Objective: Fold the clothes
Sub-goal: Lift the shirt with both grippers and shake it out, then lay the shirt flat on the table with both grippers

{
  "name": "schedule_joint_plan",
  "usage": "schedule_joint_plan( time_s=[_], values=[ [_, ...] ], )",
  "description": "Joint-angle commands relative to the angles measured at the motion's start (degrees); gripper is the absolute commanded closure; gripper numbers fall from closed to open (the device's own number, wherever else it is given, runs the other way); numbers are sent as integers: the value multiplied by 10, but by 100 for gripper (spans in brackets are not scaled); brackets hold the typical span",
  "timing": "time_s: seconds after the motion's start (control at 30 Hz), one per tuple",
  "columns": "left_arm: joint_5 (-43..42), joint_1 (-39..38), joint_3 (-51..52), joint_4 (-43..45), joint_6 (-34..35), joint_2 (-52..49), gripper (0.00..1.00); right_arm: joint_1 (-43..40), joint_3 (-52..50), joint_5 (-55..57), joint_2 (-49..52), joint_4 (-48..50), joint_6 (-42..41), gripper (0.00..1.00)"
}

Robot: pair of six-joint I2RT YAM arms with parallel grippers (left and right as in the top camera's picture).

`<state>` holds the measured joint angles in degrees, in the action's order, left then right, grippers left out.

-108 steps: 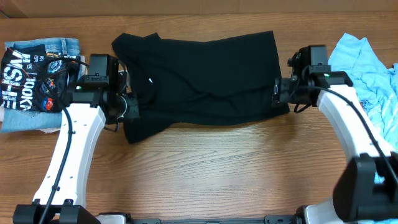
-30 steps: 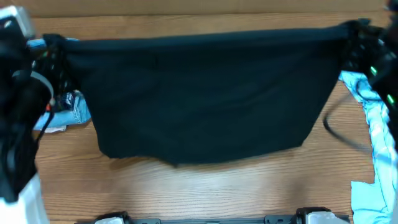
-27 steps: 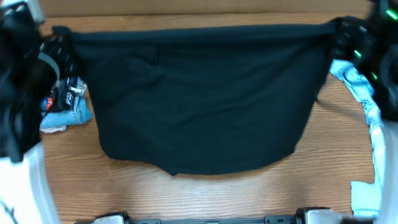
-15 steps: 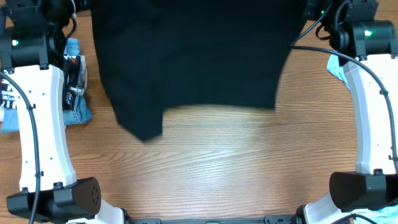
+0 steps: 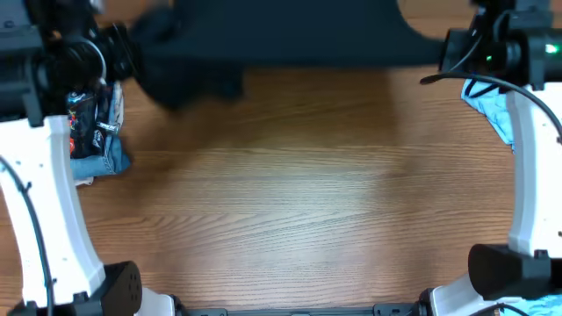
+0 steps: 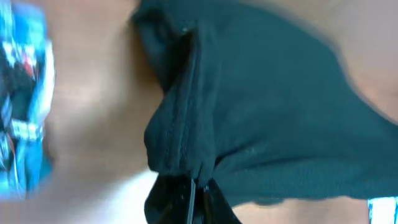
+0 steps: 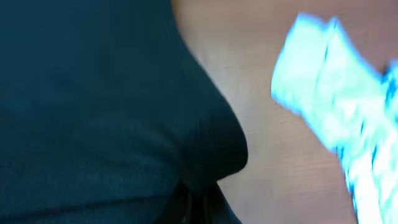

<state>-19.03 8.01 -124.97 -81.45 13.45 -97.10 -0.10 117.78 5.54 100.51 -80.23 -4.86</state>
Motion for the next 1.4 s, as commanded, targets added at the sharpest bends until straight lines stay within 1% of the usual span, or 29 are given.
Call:
schedule_joint_plan(
  time_s=[0.0, 0.07, 0.1, 0.13, 0.27, 0.4, 0.57, 0.7, 0.73, 0.87, 0.97, 1.07, 1.13, 1.27, 1.37],
  values=[
    [27, 3, 68, -30, -33, -33, 96, -16, -66, 32, 27, -16, 3, 96],
    [29, -2, 125, -36, -37, -42, 96, -17, -121, 32, 27, -7, 3, 96],
    [28, -5, 169, -35, -37, -49, 96, -17, -157, 32, 27, 0, 3, 96],
    [28, -6, 184, -34, -37, -51, 96, -17, -168, 32, 27, 3, 3, 96],
    [28, -12, 304, -18, -37, -64, 96, -17, -252, 35, 27, 21, 1, 96],
    [29, -13, 417, 22, -36, -64, 96, -23, -305, 35, 27, 43, -6, 96],
    [38, -13, 503, 65, -37, -64, 96, -29, -327, 35, 27, 63, -12, 96],
    [55, -13, 518, 74, -37, -64, 96, -29, -327, 34, 27, 64, -12, 96],
    [56, -13, 518, 74, -37, -63, 94, -29, -327, 34, 27, 64, -12, 96],
    [57, -13, 516, 74, -40, -62, 81, -29, -327, 35, 27, 64, -12, 95],
    [57, -12, 509, 78, -41, -58, 66, -29, -327, 35, 27, 64, -12, 92],
    [54, -12, 493, 92, -34, -50, 59, -29, -327, 34, 27, 64, -12, 91],
    [36, -12, 481, 113, -25, -45, 52, -29, -327, 34, 27, 66, -12, 91],
    [-34, -24, 478, 171, -26, -45, 50, -29, -327, 34, 27, 69, -12, 91],
    [-35, -50, 479, 199, -28, -45, 51, -29, -327, 34, 27, 70, -12, 91]
  ],
)
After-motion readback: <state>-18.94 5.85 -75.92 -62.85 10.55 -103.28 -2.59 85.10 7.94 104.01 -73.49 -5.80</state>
